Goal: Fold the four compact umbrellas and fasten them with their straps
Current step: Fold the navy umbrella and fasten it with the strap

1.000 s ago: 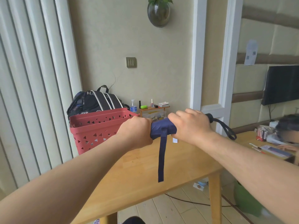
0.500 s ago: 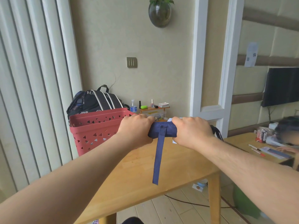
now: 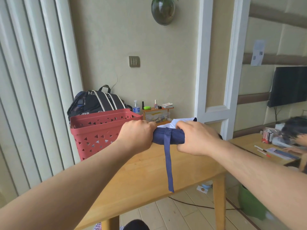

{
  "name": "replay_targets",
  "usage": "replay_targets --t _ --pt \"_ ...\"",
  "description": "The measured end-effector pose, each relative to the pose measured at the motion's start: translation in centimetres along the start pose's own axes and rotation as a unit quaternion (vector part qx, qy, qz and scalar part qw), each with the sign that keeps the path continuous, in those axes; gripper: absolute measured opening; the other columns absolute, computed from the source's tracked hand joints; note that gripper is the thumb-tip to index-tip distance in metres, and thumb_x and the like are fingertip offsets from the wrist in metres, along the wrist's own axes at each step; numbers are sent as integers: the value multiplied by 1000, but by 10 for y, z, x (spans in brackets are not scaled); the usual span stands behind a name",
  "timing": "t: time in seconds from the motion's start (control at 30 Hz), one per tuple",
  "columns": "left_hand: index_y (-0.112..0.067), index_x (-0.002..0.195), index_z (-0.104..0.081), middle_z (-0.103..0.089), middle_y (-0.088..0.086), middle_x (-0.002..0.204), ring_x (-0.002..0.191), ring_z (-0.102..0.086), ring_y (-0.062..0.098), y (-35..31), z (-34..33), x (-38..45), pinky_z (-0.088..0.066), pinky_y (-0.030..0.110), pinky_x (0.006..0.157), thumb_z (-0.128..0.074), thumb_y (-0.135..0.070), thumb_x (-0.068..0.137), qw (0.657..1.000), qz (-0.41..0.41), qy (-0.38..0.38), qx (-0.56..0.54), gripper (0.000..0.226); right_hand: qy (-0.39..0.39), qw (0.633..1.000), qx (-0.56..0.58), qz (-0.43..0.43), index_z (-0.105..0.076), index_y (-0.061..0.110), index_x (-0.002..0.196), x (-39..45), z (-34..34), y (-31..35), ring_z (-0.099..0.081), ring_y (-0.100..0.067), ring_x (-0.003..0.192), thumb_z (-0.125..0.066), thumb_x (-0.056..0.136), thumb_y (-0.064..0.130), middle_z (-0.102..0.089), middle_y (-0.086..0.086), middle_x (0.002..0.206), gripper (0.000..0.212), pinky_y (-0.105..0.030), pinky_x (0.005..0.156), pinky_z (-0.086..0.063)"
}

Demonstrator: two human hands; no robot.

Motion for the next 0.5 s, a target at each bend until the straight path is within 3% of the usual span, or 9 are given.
replay_targets --t 0.07,0.13,0.23,0.3,0.5 --pt "-27 99 -59 -59 -7 79 70 -60 26 -2 3 1 -44 31 59 -57 -21 82 1000 29 3 -12 18 -97 993 -65 29 -47 40 116 2 -2 5 -56 -24 103 -62 69 58 -54 11 106 53 -37 78 -47" --pt "-29 100 -60 -60 -7 78 68 -57 23 -7 6 3 -41 30 58 -58 -23 83 998 51 19 -34 18 -165 980 -110 33 -52 38 120 6 -5 10 -58 -26 101 -66 68 63 -58 8 104 60 -38 80 -45" --pt "-30 96 -60 -61 -8 77 68 -58 19 -12 8 5 -42 30 57 -60 -24 84 990 72 77 -91 14 -240 962 -129 33 -63 27 89 12 -9 4 -61 -32 73 -78 58 52 -59 5 76 43 -37 68 -44" --pt "-29 91 -58 -62 -8 76 67 -60 18 -13 7 4 -48 30 56 -60 -23 81 983 69 112 -130 12 -241 962 -122 40 -61 23 73 12 -12 -2 -56 -31 58 -84 50 40 -55 4 63 37 -33 60 -44" --pt "-26 90 -59 -64 -5 78 69 -61 19 -17 17 8 -55 33 60 -62 -23 77 974 46 140 -172 13 -302 942 -114 89 -55 20 66 9 -2 -16 -44 -32 46 -82 51 27 -43 -1 58 32 -30 56 -34"
Point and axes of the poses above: each hand's wrist, its own x-axis towards the middle knuckle, its own z-axis out of the back of the hand, y = z × x, the point moved 2 cm from there along x, towards the middle knuckle
